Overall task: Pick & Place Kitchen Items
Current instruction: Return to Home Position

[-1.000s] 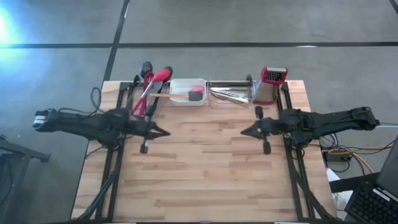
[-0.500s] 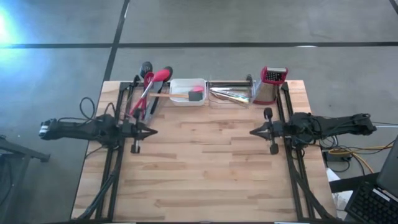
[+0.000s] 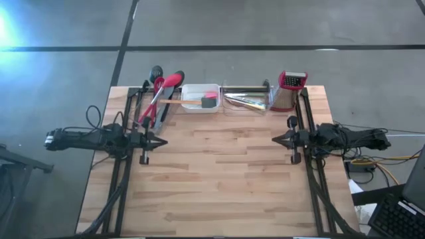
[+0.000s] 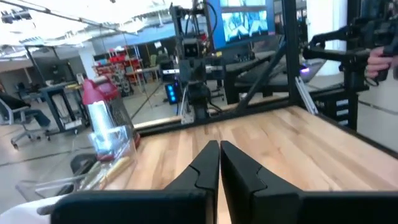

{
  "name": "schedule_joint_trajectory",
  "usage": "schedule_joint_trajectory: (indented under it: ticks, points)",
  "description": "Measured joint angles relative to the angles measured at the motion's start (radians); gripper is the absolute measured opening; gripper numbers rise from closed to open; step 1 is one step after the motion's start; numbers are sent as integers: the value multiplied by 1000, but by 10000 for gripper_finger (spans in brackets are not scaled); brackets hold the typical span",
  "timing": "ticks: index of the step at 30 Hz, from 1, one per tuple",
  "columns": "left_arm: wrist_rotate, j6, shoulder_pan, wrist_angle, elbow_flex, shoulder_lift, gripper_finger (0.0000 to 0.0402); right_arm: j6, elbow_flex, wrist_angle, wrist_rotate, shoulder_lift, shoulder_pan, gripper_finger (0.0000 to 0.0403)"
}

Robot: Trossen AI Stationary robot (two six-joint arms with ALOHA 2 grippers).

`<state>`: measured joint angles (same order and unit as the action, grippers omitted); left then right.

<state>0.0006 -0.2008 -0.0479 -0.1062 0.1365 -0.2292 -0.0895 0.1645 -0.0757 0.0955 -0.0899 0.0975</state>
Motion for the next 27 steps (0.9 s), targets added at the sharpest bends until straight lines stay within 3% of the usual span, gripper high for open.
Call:
schedule_joint_trajectory:
  ticks: [14, 27]
  points:
    - [1, 0, 0, 22, -30, -3, 20, 3, -121, 3, 9, 41, 0, 8]
    - [1, 0, 0, 33, -30, -9, 21, 4, -123, 12, 10, 12, 1, 9]
